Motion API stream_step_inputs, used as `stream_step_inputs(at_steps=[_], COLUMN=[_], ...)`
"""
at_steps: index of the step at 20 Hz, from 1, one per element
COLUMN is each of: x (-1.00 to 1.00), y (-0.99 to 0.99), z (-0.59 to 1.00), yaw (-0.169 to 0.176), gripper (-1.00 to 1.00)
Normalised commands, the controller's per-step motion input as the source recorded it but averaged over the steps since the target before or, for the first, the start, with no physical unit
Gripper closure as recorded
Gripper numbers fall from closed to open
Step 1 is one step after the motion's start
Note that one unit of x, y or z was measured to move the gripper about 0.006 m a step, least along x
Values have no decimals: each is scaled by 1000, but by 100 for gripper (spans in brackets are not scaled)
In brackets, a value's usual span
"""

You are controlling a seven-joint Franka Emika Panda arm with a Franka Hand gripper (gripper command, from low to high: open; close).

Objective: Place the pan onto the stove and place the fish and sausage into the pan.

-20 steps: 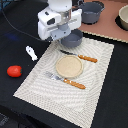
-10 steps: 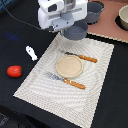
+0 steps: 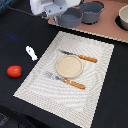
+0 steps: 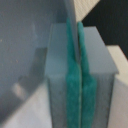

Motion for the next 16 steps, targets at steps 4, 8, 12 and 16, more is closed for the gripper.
stream_step_inputs(at_steps=[4,8,12,16], x=[-536,-429,-404,-360], y=[655,624,498,481], z=[71,-7,-176,-212], yaw=[0,0,4,8], gripper=[100,100,100,100])
